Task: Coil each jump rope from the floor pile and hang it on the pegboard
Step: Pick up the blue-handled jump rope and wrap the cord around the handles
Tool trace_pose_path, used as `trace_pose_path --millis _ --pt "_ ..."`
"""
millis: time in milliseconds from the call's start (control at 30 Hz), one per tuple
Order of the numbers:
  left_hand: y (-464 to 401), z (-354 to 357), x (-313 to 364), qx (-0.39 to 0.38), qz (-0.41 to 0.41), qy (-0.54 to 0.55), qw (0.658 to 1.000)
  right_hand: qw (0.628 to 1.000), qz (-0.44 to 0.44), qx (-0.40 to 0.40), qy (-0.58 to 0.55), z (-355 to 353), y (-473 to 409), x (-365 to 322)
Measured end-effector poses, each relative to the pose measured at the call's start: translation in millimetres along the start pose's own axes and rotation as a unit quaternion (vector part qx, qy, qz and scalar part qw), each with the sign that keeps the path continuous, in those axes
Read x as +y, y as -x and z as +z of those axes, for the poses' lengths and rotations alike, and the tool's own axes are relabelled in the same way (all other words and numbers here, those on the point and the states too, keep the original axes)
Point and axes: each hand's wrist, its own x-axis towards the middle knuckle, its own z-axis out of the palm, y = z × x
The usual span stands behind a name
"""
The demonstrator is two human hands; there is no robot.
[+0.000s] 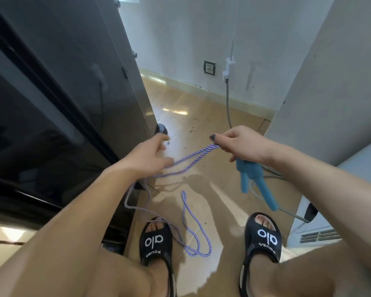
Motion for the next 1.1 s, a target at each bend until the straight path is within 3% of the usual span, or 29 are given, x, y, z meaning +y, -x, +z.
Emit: trace_pose_path --millis 100,200,267,367,467,633,833,900,933,1033,1100 --pt "5 13 30 -0.065 0.068 0.088 0.992 0.993 0.026 -0.014 -0.111 11 3 -17" --pt "5 17 40 -0.031 0.067 0.072 0.995 0.964 0.097 -0.043 -0.244 11 0 -23" --pt "6 19 43 -0.013 0.049 0.075 0.996 0.936 0.143 -0.044 -0.319 7 -3 -24" --pt "11 26 51 -0.098 0.04 0.138 0.985 0.883 0.195 -0.039 -0.426 4 -5 -26" --pt "16 35 57 -0.161 0.059 0.123 0.978 0.814 0.235 -0.027 -0.53 4 -9 -31" --pt "12 36 59 -0.115 0.056 0.127 0.984 0.721 0.257 0.028 -0.643 6 -8 -43" --pt "9 40 54 -0.044 0.009 0.024 0.999 0.684 0.244 0.08 -0.683 5 -7 -52" --pt "6 36 54 -0.031 0.032 0.001 0.999 0.69 0.235 0.081 -0.679 5 -9 -50" --pt "5 33 54 -0.034 0.045 -0.005 0.998 0.715 0.241 0.076 -0.652 4 -9 -48" --pt "6 24 49 -0.063 0.043 -0.058 0.995 0.849 0.304 0.115 -0.416 -1 -11 -30" --pt "7 18 43 -0.075 0.029 -0.075 0.994 0.906 0.29 0.17 -0.257 -4 -11 -18"
